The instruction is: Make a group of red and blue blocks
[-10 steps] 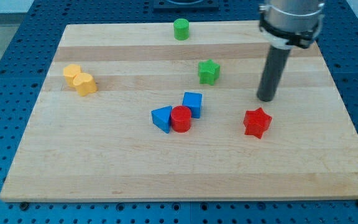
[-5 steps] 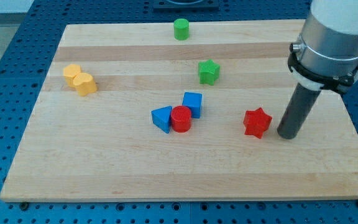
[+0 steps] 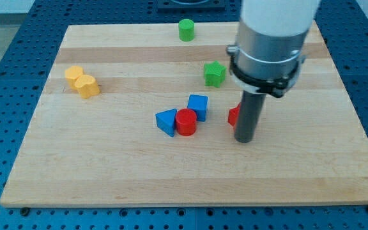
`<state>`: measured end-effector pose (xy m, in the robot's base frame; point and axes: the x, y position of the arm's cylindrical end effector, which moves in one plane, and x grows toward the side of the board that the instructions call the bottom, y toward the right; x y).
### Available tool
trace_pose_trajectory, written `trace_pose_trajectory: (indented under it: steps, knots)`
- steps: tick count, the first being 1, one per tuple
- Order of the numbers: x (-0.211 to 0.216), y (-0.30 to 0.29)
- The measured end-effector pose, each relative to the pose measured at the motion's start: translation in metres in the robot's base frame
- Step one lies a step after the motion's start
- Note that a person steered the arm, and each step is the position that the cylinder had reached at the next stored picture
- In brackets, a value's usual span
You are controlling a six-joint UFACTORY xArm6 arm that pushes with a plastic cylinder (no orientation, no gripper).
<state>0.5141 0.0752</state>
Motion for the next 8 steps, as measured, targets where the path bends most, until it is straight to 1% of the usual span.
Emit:
trace_pose_trajectory:
  steps: [1, 2, 3, 4, 5, 7, 8]
  knots:
    - [0.0, -0.007]
    - [0.009, 0.095]
    - [-0.015, 0.139]
    - [-0.044, 0.134]
    - [-0.04, 0.115]
    - [-0.015, 0.053]
    - [-0.015, 0.024]
